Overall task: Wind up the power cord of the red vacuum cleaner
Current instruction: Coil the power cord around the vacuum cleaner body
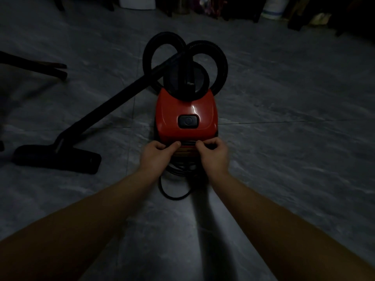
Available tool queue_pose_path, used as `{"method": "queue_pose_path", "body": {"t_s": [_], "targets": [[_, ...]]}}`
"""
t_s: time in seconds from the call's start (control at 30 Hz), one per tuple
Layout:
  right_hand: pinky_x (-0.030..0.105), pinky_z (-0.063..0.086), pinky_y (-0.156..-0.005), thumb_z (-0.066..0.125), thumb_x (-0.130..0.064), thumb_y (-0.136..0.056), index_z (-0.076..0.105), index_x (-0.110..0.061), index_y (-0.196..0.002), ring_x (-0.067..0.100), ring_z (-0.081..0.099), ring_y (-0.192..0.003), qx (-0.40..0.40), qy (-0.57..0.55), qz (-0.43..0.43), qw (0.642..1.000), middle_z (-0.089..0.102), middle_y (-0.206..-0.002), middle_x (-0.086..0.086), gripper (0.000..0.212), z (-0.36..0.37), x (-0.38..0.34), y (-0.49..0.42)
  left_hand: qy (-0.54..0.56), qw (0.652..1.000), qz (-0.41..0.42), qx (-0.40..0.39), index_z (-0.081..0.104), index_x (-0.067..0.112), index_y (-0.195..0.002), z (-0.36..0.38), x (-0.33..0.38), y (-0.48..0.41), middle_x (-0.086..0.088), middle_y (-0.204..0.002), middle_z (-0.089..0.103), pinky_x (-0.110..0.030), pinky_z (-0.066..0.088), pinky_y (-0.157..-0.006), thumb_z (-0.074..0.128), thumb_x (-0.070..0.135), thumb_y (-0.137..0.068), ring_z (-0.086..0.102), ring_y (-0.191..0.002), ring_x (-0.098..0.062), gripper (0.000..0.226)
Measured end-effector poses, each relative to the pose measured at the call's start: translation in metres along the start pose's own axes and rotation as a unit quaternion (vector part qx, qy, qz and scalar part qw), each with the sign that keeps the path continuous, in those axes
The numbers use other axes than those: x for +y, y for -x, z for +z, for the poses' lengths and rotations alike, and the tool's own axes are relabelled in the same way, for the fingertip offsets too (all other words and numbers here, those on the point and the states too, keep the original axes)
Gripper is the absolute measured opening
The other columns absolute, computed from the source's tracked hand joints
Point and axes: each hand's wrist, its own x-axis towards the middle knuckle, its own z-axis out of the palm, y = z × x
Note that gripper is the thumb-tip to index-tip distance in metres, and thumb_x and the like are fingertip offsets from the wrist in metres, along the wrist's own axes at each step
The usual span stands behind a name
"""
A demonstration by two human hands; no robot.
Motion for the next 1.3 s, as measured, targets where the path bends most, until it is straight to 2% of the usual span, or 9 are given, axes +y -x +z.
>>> {"method": "queue_pose_path", "body": {"t_s": [0.17,0.3,0.47,0.6,0.77,0.97,1.1,1.23,1.3], "targets": [[0.035,0.058,-0.072,0.076,-0.028,-0.077,0.063,-0.019,-0.082,0.018,0.07,-0.078,0.015,-0.004,0.015,1.0,0.071,-0.083,0.001,0.017,0.004,-0.001,0.001,-0.003,1.0,-0.003,0.008,0.063,0.013,-0.08,0.003,0.002,0.0,-0.001,-0.077,0.069,-0.026,0.047,-0.06,0.082,0.046,-0.071,0.064,-0.069,-0.014,0.04],[0.029,0.053,-0.068,0.077,-0.026,-0.076,0.063,-0.018,-0.081,0.015,0.068,-0.074,0.018,0.007,0.018,1.0,0.07,-0.08,-0.001,0.017,0.003,-0.003,0.001,-0.018,1.0,0.006,0.014,0.063,0.013,-0.079,0.003,-0.001,-0.003,-0.003,-0.078,0.07,-0.031,0.051,-0.065,0.082,0.049,-0.068,0.067,-0.074,-0.018,0.042],[0.033,0.057,-0.069,0.075,-0.028,-0.079,0.064,-0.018,-0.084,0.015,0.07,-0.076,-0.005,0.01,0.005,1.0,0.071,-0.082,0.0,0.016,-0.002,-0.005,0.004,-0.014,0.999,0.033,0.005,0.063,0.016,-0.083,0.001,-0.007,0.001,-0.002,-0.077,0.07,-0.033,0.054,-0.069,0.081,0.054,-0.069,0.069,-0.075,-0.019,0.044],[0.018,0.051,-0.073,0.068,-0.026,-0.089,0.063,-0.025,-0.098,-0.004,0.062,-0.085,0.011,0.048,-0.099,0.994,0.065,-0.089,-0.018,0.01,-0.009,0.001,0.023,-0.042,0.989,0.138,0.03,0.061,0.016,-0.09,-0.003,-0.005,0.013,0.002,-0.081,0.067,-0.028,0.052,-0.066,0.077,0.043,-0.08,0.065,-0.075,-0.012,0.033],[0.024,0.051,-0.093,0.069,-0.018,-0.087,0.064,-0.029,-0.113,0.001,0.059,-0.103,0.004,0.091,-0.169,0.981,0.064,-0.111,-0.013,0.029,-0.005,0.007,0.031,-0.047,0.972,0.231,0.02,0.064,0.023,-0.095,-0.012,-0.007,0.013,0.008,-0.087,0.069,-0.029,0.056,-0.075,0.072,0.03,-0.086,0.067,-0.083,-0.006,0.014],[0.031,0.052,-0.096,0.072,-0.02,-0.084,0.067,-0.03,-0.109,0.006,0.058,-0.105,-0.003,0.089,-0.168,0.982,0.062,-0.112,-0.008,0.027,-0.002,0.008,0.025,-0.121,0.945,0.303,0.0,0.063,0.024,-0.12,-0.015,-0.025,0.013,0.001,-0.113,0.066,-0.032,0.052,-0.092,0.069,0.019,-0.088,0.062,-0.104,-0.013,0.032],[0.036,0.056,-0.089,0.072,-0.023,-0.084,0.066,-0.032,-0.102,0.007,0.063,-0.101,-0.024,0.086,-0.16,0.983,0.066,-0.105,-0.008,0.021,-0.003,0.009,0.014,-0.152,0.929,0.336,0.014,0.069,0.018,-0.112,-0.019,-0.018,0.005,-0.001,-0.107,0.064,-0.011,0.043,-0.085,0.072,0.014,-0.086,0.059,-0.097,-0.01,0.026],[0.031,0.055,-0.088,0.071,-0.024,-0.086,0.067,-0.028,-0.1,0.008,0.062,-0.1,-0.023,0.092,-0.163,0.982,0.065,-0.104,-0.007,0.015,-0.005,0.01,0.01,-0.159,0.921,0.354,0.009,0.071,0.016,-0.108,-0.02,-0.017,0.001,-0.001,-0.104,0.065,-0.016,0.045,-0.083,0.073,0.016,-0.085,0.06,-0.095,-0.01,0.023],[0.026,0.053,-0.087,0.07,-0.024,-0.088,0.067,-0.026,-0.101,0.007,0.06,-0.101,-0.019,0.095,-0.164,0.982,0.064,-0.104,-0.007,0.013,-0.006,0.01,0.011,-0.159,0.921,0.357,0.007,0.071,0.016,-0.106,-0.02,-0.017,0.0,0.001,-0.102,0.064,-0.007,0.04,-0.082,0.075,0.017,-0.084,0.058,-0.093,-0.006,0.023]]}}
